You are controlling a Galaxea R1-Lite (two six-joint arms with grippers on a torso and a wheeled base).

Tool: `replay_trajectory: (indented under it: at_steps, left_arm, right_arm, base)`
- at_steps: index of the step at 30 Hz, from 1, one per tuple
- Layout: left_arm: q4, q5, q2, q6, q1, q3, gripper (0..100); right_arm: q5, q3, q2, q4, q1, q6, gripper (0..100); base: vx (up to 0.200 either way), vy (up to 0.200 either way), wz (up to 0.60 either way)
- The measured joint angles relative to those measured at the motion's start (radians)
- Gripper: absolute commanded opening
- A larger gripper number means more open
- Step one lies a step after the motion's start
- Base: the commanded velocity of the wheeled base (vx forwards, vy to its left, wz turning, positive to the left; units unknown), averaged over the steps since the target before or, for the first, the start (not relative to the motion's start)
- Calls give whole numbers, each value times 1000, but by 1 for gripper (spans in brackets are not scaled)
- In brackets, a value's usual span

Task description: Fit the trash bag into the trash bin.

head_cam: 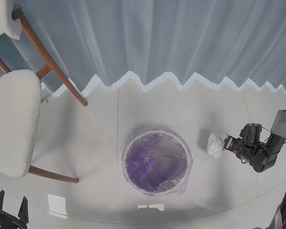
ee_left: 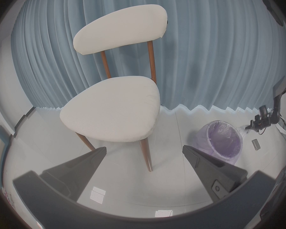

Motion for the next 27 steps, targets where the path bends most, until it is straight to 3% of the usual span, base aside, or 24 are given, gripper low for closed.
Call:
replay_trajectory:
  at_steps: [5,10,16,21,27]
  left_arm:
    - [0,0,0,0,0,0,100]
    - [0,0,0,-1,0,0,100]
    - [0,0,1,-1,0,0,100]
    - [0,0,1,-1,0,0,100]
    - [-1,0,1,0,0,0,100]
  right_arm:
    - [11,141,-231,-14,83,-6,0]
    - [31,262,-474,-43,216,-60,0]
    - [107,343,-662,-81,333,-113,0]
    - [139,339,-674,-96,393,-127,0]
    - [154,303,-544,-154,457,-134,0]
  base:
    - [0,0,0]
    - [0,0,0]
    - [0,0,0]
    - [0,0,0]
    - [0,0,0]
